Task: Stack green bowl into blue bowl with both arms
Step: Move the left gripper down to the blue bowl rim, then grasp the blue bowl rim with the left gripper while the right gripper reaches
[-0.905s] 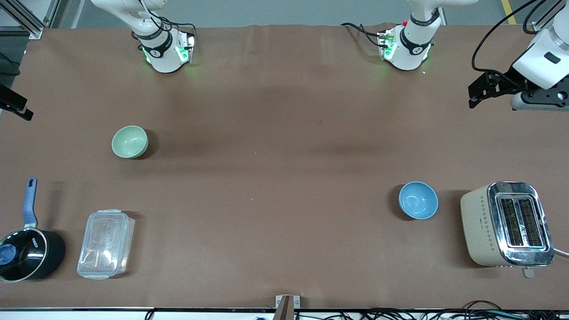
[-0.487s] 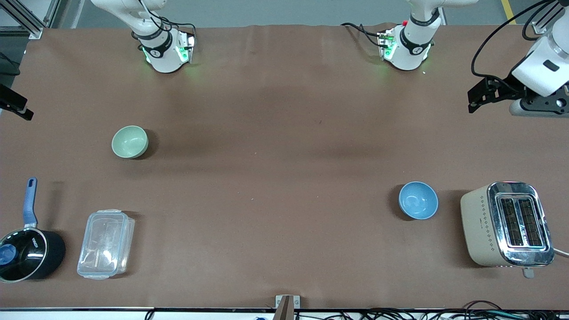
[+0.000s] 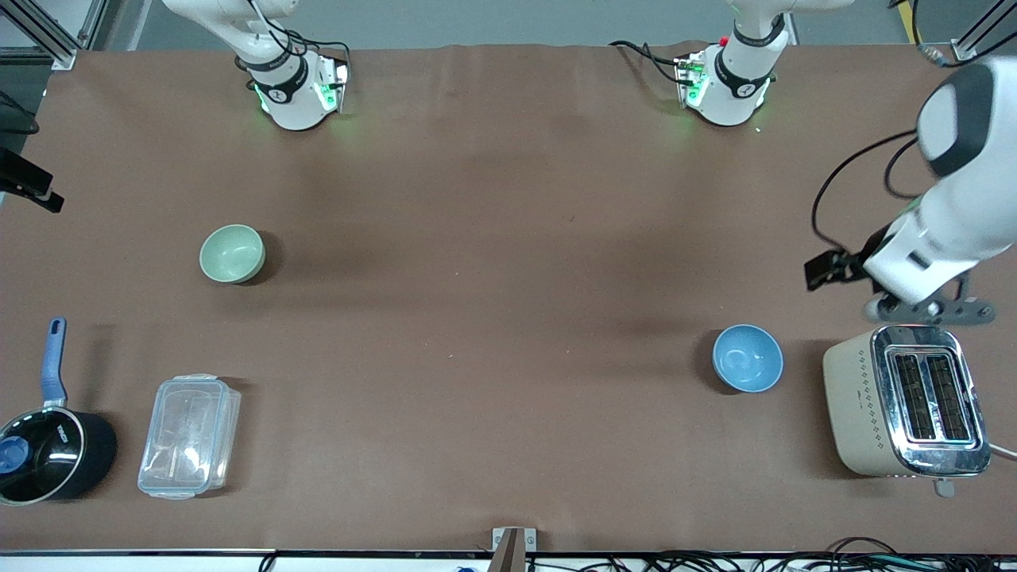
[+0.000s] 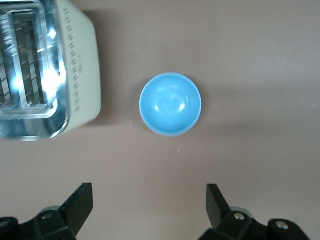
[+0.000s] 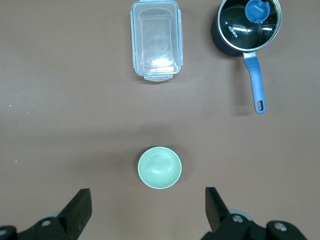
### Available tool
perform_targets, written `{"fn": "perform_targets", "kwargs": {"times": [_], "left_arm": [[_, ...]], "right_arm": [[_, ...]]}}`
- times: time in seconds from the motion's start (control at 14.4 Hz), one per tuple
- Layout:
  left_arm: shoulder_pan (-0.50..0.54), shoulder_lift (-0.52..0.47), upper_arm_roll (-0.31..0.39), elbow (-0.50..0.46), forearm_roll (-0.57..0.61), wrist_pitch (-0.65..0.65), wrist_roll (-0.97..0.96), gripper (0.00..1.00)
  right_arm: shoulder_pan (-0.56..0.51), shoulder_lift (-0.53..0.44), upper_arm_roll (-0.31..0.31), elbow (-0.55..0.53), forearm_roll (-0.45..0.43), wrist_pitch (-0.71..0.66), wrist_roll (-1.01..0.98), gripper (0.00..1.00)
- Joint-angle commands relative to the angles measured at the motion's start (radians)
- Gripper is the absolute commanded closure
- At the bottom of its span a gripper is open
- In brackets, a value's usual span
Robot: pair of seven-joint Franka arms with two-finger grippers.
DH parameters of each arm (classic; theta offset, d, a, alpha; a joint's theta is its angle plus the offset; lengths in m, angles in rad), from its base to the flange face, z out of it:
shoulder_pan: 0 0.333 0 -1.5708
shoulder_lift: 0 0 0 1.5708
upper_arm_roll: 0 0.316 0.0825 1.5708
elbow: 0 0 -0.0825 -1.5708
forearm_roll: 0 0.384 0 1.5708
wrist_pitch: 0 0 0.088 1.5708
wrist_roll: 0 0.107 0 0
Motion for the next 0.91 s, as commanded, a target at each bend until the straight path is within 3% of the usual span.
{"fn": "perform_targets", "kwargs": {"times": [0.0,0.21,0.49,0.84], "left_arm": [[0.027,0.016,0.001,-0.137,0.012,0.212,-0.006,0.0],[0.032,0.073,0.001,-0.247,0.014,0.451,-0.002,0.0],[0.046,0.186,0.003,-0.251,0.052,0.571,0.001,0.01],[0.078,0.31,0.003,-0.244,0.072,0.685,-0.003,0.17]], "right_arm": [[0.001,0.008,0.0,0.008,0.0,-0.007,-0.009,0.0],[0.001,0.017,0.001,0.008,0.001,-0.001,-0.009,0.0],[-0.002,0.029,0.0,0.008,0.027,0.002,-0.007,0.0],[-0.042,0.032,0.001,-0.107,0.029,0.06,-0.012,0.0]]}}
